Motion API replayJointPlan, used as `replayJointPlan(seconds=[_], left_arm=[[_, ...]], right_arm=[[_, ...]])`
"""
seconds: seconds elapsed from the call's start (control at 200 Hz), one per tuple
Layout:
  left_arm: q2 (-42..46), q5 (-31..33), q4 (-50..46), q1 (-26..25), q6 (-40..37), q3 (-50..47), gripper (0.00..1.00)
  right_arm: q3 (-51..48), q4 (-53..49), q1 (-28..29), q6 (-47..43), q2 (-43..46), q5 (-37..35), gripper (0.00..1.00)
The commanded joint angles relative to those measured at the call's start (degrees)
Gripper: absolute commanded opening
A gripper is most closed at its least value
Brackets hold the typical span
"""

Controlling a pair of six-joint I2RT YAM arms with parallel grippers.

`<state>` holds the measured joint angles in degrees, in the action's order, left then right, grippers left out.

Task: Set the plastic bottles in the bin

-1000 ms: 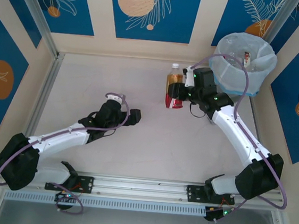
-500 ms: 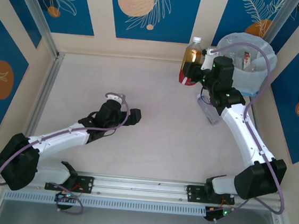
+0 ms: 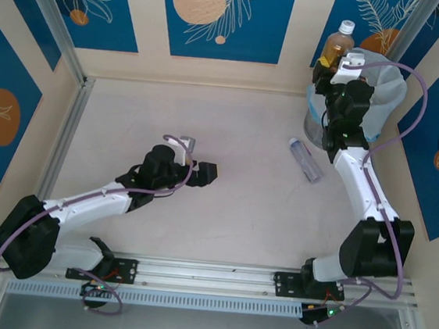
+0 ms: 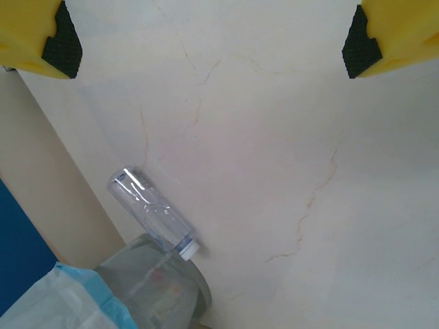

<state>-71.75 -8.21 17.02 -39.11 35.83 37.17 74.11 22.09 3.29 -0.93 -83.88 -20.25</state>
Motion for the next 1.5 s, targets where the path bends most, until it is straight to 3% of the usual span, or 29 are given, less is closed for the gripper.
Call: replayJointPlan(seconds=[0.0, 0.265, 0.63, 0.905, 1.14, 1.335, 1.495], left_arm=[[-1.04, -2.68, 3.32, 0.46, -0.12, 1.24, 0.99], [-2.16, -3.18, 3.07, 0.44, 0.49, 1.86, 0.99], [-2.72, -3.05, 3.2, 0.18, 1.24, 1.77, 0.99], [-2.7, -2.93, 2.81, 0.18, 1.25, 1.76, 0.99], [-3.19, -2.87, 1.88, 0.11, 1.25, 2.04, 0.99], [-3.37, -2.69, 2.01, 0.15, 1.63, 2.12, 0.99], [-3.75, -2.95, 1.57, 0.08, 1.6, 2.55, 0.99]], right_arm=[[3.88, 7.27, -2.24, -7.72, -3.15, -4.79, 0.45], [6.29, 18.55, -3.03, -27.08, -13.38, -5.95, 0.46], [7.96, 17.99, -1.86, -32.02, -16.17, -8.21, 0.48], [3.97, 17.11, -2.7, -29.92, -14.76, -9.63, 0.5], [6.59, 13.69, -4.78, -27.78, -17.33, -11.22, 0.53], [14.27, -4.19, -6.77, -16.72, -18.25, -11.14, 0.65], [18.94, -13.22, -7.29, -11.12, -19.16, -13.07, 0.85]])
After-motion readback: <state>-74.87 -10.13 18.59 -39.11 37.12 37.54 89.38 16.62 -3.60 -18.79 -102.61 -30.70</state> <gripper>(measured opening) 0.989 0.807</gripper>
